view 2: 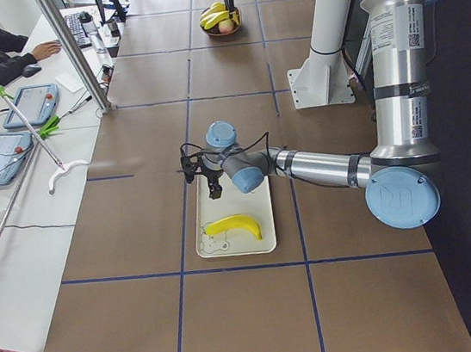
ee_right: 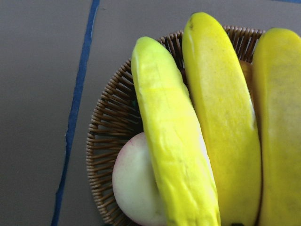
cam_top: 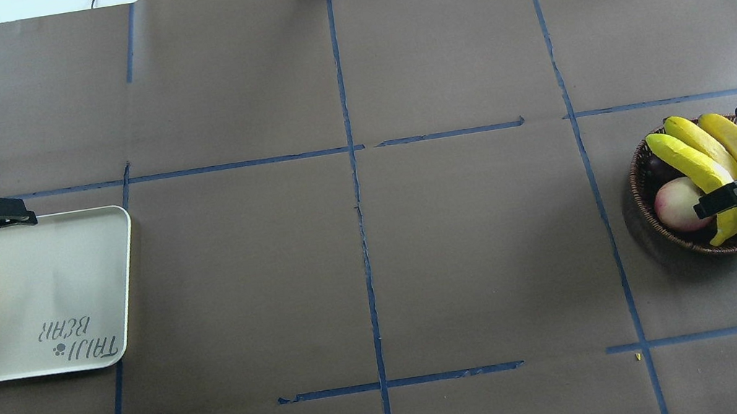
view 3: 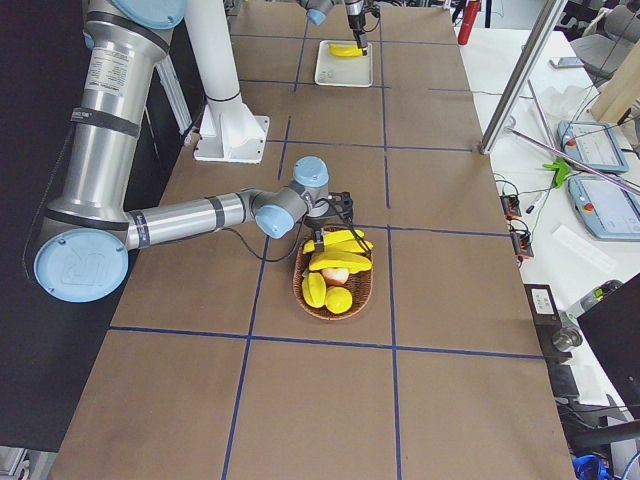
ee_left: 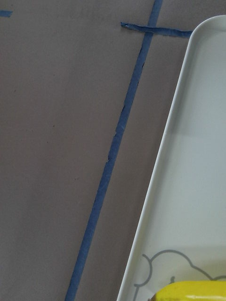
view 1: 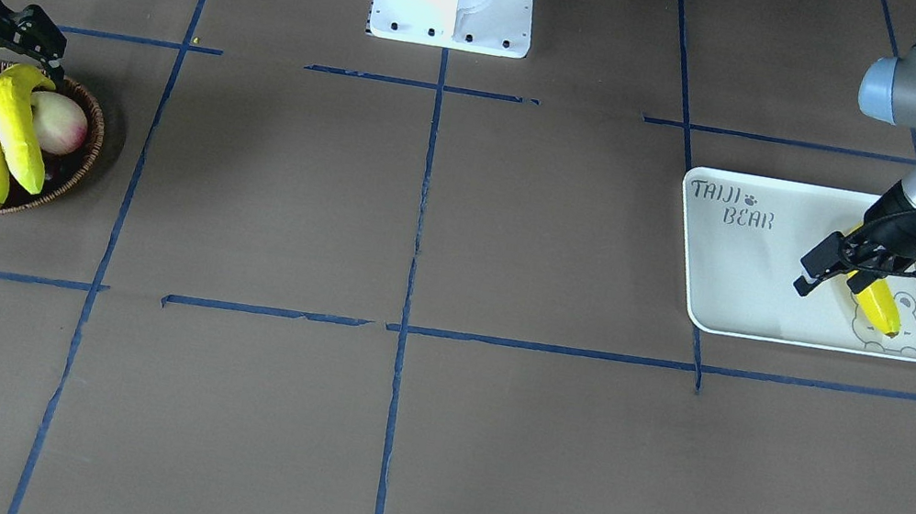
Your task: Transfer all bananas from basket to plate
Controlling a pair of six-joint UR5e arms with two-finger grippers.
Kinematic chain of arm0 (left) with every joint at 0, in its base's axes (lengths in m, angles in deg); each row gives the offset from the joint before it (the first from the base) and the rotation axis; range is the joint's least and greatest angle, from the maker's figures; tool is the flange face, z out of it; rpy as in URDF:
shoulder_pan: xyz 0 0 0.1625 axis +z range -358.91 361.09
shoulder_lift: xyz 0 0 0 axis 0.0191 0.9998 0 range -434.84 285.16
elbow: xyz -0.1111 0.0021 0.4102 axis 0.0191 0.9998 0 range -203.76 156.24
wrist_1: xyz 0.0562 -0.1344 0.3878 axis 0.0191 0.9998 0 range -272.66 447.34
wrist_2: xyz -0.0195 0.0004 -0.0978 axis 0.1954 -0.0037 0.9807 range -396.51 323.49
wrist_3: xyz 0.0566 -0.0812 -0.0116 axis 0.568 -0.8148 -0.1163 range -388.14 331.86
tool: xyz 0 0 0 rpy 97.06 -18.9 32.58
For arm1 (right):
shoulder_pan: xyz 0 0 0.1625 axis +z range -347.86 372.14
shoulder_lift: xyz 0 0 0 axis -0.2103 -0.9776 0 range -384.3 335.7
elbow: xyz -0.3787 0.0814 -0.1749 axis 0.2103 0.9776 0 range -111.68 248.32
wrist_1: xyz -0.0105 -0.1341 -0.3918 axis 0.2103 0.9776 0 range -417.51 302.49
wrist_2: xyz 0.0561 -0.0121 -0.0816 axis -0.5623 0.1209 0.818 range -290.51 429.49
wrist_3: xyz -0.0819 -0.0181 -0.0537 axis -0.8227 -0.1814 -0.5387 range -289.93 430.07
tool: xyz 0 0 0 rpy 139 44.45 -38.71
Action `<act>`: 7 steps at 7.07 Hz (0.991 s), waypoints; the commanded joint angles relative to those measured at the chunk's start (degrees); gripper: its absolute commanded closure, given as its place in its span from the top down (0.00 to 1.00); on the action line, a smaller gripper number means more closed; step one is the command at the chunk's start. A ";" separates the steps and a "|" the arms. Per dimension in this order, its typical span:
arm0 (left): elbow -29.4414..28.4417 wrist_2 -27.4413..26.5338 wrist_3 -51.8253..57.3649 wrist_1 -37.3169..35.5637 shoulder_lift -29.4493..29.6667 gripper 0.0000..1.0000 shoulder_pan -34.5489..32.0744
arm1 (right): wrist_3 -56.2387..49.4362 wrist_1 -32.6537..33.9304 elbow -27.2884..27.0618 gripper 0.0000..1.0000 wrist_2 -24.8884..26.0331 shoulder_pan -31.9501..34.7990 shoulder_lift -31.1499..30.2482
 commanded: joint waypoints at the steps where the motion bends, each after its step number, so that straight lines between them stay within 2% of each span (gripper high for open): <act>1: -0.09 0.00 -0.07 0.00 0.05 1.00 0.08 | -0.01 -0.24 -0.09 0.64 -0.07 0.22 0.08; 4: -0.35 0.00 -0.16 0.00 0.84 1.00 0.17 | -0.01 -0.51 -0.27 0.58 0.01 0.48 -0.28; 6: -0.44 0.00 -0.16 0.00 0.92 1.00 0.17 | -0.10 -0.60 -0.71 0.12 0.01 1.53 -0.71; 7: -0.62 0.00 -0.16 0.00 0.93 1.00 0.17 | -0.10 -0.60 -1.23 0.02 0.10 2.06 -1.15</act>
